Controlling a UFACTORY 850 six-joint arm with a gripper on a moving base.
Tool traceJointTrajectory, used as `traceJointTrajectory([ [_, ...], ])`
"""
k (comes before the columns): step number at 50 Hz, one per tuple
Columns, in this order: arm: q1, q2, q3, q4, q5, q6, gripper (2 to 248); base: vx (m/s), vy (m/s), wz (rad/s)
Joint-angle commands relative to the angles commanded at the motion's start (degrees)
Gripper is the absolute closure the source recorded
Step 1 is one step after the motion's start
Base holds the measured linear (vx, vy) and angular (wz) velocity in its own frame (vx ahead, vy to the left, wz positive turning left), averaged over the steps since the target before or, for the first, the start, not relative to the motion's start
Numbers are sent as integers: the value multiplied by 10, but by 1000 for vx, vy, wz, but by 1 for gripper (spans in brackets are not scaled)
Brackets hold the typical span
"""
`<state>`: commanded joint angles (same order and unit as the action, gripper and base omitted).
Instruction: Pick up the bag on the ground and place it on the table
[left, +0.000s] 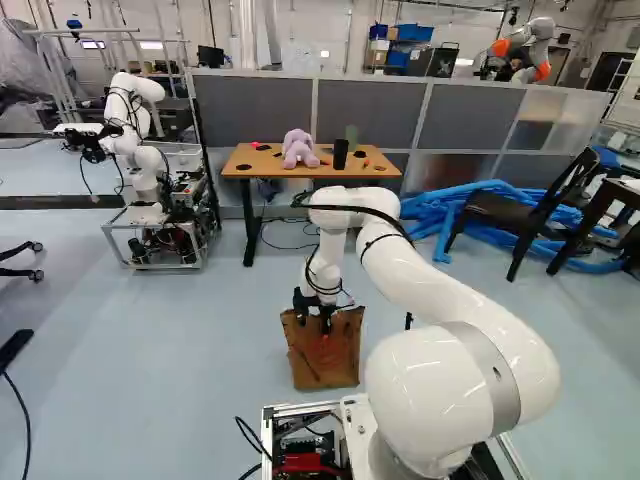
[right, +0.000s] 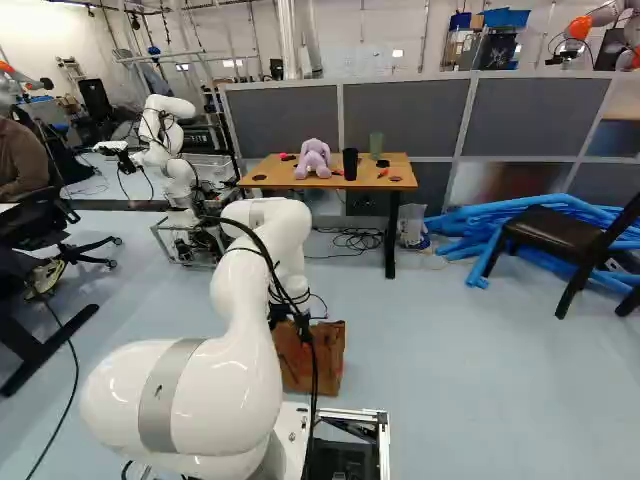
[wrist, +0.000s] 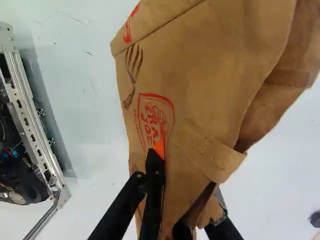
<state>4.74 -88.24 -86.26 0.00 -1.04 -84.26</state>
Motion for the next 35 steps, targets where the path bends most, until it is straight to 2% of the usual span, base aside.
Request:
traceJointTrajectory([
  [35,0,68,65,0,0,0,229,0,0,0],
])
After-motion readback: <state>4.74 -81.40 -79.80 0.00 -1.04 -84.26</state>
